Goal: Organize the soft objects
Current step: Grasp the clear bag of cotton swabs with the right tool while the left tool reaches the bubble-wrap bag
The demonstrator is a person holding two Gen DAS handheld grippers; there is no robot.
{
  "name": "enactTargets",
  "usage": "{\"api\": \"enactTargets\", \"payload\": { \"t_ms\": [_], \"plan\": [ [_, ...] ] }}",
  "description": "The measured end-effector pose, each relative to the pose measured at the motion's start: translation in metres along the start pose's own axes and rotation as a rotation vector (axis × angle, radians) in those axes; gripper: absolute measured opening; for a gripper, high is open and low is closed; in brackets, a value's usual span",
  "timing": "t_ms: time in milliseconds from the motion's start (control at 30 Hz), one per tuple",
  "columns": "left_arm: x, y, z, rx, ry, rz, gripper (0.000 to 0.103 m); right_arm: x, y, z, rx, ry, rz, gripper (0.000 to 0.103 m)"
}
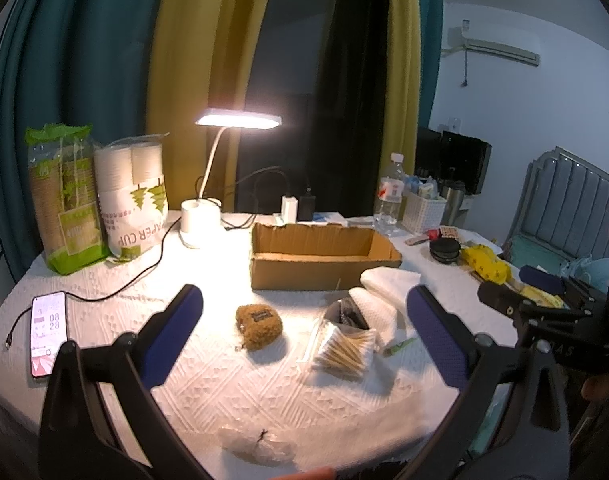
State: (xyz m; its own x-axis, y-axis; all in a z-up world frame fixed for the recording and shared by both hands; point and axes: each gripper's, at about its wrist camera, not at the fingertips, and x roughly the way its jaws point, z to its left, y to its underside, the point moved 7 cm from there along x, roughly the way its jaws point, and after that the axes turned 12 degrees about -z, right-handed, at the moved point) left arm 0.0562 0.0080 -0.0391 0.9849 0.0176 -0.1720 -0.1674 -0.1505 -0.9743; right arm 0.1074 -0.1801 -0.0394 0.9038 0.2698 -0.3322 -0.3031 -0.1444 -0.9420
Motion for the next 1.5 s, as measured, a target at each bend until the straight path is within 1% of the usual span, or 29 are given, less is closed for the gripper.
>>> {"api": "enactTargets", "payload": {
  "t_ms": [200, 367, 633, 967, 1067, 1200, 1333, 1467, 1500],
  "plan": [
    [0.004, 0.006, 0.007, -0.008, -0.01, 0.03, 0.103, 0.006, 0.003, 0.004, -0.007, -0.013, 0.024, 0.092],
    [0.011, 0.022, 0.02, -0.013, -0.037, 0.085, 0.103, 0.015, 0.012, 0.008, -0.016, -0.025, 0.061, 0.092],
    [0.019, 0.069, 0.045, -0.037, -0.088, 0.218, 0.103, 0.038, 0.037, 0.013, -0.023, -0.036, 0.146, 0.092],
    [0.036, 0.129, 0.059, -0.044, -0.102, 0.394, 0.103, 0.061, 0.066, 0.02, -0.026, -0.06, 0.232, 0.092],
    [0.039, 0.141, 0.059, -0.042, -0.091, 0.427, 0.102, 0.067, 0.072, 0.024, -0.021, -0.081, 0.253, 0.092],
    [0.041, 0.145, 0.056, -0.032, -0.067, 0.434, 0.102, 0.077, 0.081, 0.033, -0.022, -0.12, 0.283, 0.092],
    [0.044, 0.149, 0.051, -0.032, -0.036, 0.458, 0.102, 0.089, 0.086, 0.047, -0.026, -0.166, 0.297, 0.092],
    [0.047, 0.156, 0.046, -0.048, 0.003, 0.488, 0.101, 0.105, 0.09, 0.057, 0.002, -0.206, 0.316, 0.092],
    [0.047, 0.157, 0.044, -0.041, 0.005, 0.484, 0.101, 0.11, 0.092, 0.06, 0.007, -0.211, 0.326, 0.092]
  ]
}}
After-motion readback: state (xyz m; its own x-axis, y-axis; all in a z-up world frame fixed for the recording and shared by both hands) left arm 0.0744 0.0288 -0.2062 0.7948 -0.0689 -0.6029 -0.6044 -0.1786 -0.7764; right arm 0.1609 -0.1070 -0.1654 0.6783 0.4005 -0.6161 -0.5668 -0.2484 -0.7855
